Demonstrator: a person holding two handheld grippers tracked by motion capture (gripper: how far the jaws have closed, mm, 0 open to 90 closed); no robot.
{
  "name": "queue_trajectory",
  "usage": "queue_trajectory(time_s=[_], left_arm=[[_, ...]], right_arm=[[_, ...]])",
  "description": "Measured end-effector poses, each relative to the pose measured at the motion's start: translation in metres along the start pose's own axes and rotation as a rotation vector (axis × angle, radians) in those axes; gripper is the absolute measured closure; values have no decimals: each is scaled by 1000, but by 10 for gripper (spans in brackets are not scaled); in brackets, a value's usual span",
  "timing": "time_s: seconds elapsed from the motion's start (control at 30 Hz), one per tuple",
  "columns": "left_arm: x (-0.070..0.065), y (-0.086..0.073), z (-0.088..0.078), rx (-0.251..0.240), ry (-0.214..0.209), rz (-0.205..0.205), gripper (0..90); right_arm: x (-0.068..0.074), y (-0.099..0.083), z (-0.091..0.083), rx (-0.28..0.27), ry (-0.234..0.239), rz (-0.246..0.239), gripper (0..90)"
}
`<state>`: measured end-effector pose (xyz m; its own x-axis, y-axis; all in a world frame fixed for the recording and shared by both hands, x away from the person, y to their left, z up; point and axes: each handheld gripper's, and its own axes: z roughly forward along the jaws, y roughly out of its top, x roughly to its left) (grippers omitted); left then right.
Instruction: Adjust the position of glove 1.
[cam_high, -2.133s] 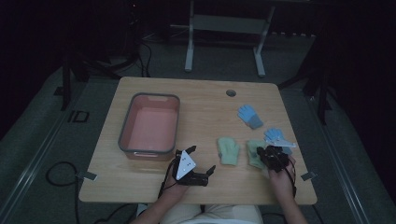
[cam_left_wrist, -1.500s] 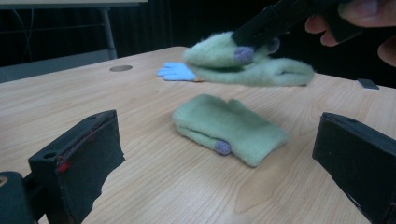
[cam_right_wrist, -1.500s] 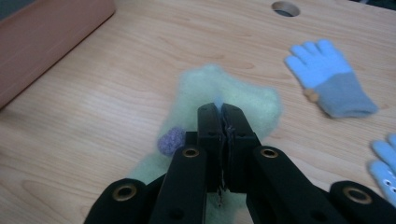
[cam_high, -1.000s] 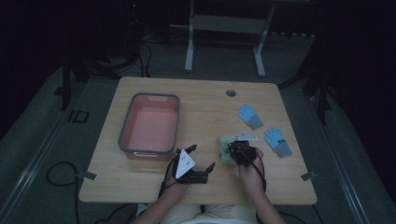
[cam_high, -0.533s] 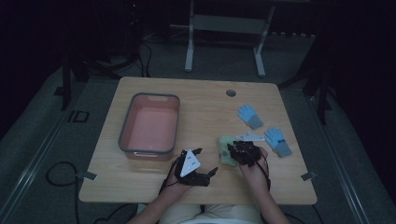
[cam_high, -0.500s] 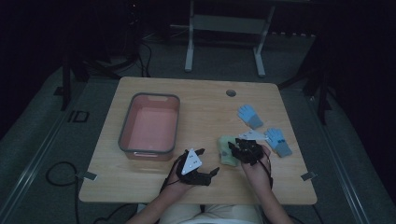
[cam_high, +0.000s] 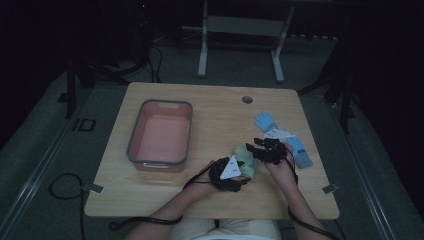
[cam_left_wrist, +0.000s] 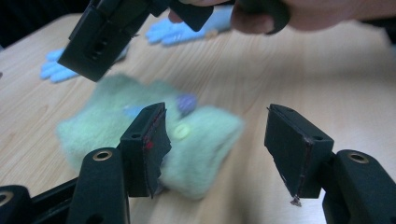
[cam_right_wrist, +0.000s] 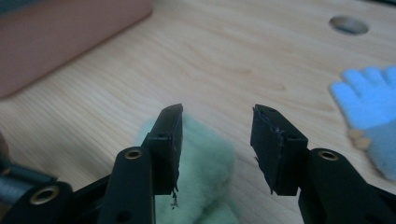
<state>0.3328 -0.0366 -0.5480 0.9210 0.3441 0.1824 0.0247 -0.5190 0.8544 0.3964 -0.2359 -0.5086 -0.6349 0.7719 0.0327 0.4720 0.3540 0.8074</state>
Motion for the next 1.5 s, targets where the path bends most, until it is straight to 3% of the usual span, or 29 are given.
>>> queue_trajectory(time_s=[0.23, 0.37, 0.47, 0.57, 0.7, 0.83, 1.07, 1.5], left_arm=[[2, -5, 9, 78, 9, 76, 398], [2, -7, 10, 93, 4, 75, 406], [2, -6, 11, 107, 13, 80, 421], [-1, -6, 14, 124, 38, 129, 437], [-8, -7, 18, 149, 131, 243, 565], [-6, -2, 15, 141, 141, 230, 710], [2, 8, 4, 120, 125, 196, 753], [12, 50, -45, 119, 135, 280, 763]], right_arm=[[-9, -15, 23, 88, 69, 50, 457], [-10, -20, 30, 128, 126, 91, 488], [-14, -21, 32, 155, 171, 161, 537], [-11, -18, 30, 167, 165, 135, 670], [-3, -14, 26, 167, 124, 75, 732], [-4, -13, 23, 140, 128, 85, 750], [-3, -5, 14, 106, 135, 82, 758], [16, 30, -10, 45, 158, 1, 759]])
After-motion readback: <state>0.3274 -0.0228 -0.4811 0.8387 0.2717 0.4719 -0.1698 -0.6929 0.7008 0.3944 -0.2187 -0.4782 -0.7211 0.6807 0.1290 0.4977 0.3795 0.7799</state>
